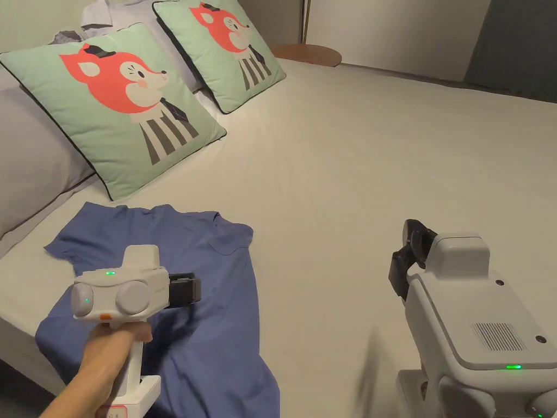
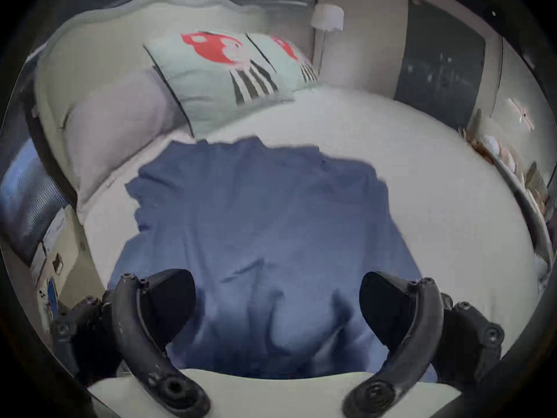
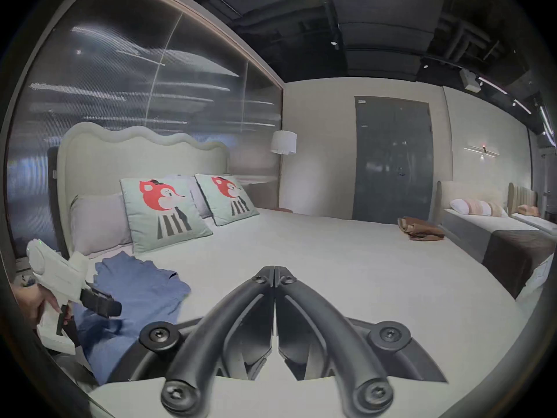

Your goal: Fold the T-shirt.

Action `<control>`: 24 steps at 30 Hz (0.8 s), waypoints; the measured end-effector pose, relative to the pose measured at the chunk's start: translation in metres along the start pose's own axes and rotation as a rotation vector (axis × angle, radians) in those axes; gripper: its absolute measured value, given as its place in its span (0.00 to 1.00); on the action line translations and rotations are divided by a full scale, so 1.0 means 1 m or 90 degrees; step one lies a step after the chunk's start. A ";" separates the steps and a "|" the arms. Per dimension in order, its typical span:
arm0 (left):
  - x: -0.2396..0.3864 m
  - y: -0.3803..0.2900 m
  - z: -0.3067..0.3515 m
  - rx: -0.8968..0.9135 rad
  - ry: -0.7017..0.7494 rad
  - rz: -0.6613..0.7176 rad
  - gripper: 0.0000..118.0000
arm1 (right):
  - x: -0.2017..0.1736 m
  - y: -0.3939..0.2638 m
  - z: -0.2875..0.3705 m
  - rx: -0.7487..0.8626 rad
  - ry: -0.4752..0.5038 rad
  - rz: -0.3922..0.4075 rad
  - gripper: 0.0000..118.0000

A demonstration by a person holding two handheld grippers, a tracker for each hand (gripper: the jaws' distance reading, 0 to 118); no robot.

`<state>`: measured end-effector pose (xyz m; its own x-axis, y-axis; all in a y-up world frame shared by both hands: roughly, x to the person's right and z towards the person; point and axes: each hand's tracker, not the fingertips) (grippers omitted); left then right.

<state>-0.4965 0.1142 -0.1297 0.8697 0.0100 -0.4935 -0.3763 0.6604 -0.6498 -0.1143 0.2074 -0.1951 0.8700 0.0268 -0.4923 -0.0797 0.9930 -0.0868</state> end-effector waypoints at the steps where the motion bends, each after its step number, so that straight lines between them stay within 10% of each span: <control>1: 0.005 -0.005 -0.008 -0.015 0.004 -0.006 0.90 | 0.004 0.000 0.001 -0.001 -0.008 0.001 0.01; 3: 0.010 -0.012 -0.018 -0.052 -0.005 -0.007 0.75 | 0.012 -0.002 0.003 -0.003 -0.012 0.001 0.01; 8: 0.020 -0.018 -0.005 -0.032 -0.004 -0.018 0.01 | 0.021 0.003 0.016 -0.007 -0.026 0.000 0.01; 14: 0.006 -0.005 0.030 0.012 -0.067 0.071 0.01 | 0.036 0.004 0.033 0.007 -0.039 -0.009 0.01; 24: 0.077 0.080 0.162 0.204 -0.255 -0.034 0.01 | 0.072 0.020 0.065 0.054 -0.085 -0.021 0.01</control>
<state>-0.4076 0.2896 -0.1260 0.9626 0.2158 -0.1637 -0.2663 0.8640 -0.4274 -0.0214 0.2368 -0.1758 0.9288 0.0030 -0.3705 -0.0133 0.9996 -0.0254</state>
